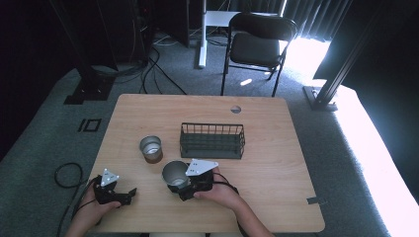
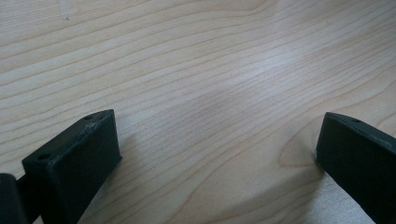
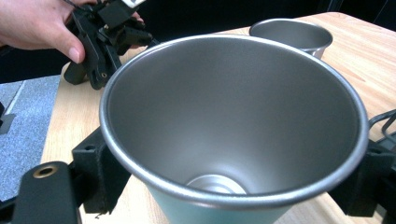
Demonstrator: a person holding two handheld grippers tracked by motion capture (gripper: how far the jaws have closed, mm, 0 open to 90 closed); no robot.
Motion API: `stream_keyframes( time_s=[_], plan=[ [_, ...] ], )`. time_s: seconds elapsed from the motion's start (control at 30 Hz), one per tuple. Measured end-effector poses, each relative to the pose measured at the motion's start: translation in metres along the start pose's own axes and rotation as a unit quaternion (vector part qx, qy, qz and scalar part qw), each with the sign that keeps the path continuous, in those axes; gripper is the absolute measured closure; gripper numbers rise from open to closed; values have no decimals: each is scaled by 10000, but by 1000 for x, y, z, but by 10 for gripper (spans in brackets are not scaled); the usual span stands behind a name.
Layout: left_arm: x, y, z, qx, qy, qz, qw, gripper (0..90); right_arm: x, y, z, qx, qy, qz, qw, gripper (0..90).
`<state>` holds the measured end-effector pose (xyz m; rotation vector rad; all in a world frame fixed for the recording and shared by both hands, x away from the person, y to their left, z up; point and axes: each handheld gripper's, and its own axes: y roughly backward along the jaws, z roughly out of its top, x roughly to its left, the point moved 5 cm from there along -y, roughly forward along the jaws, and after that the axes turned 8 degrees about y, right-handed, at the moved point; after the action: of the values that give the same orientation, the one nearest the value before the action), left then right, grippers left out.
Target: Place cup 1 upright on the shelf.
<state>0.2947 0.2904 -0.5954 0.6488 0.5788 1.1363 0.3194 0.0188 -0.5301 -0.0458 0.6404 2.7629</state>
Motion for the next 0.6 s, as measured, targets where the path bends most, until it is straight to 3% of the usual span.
stream_keyframes(
  time_s=[0.33, 0.6],
  plan=[
    [0, 0, 0, 1, -6, 1, 10000, 5, -7, 12, 23, -39, 89, -48, 9999, 143],
    [0, 0, 0, 4, -12, 2, 10000, 5, -12, 27, 48, -296, 73, -141, 9994, 143]
  ],
)
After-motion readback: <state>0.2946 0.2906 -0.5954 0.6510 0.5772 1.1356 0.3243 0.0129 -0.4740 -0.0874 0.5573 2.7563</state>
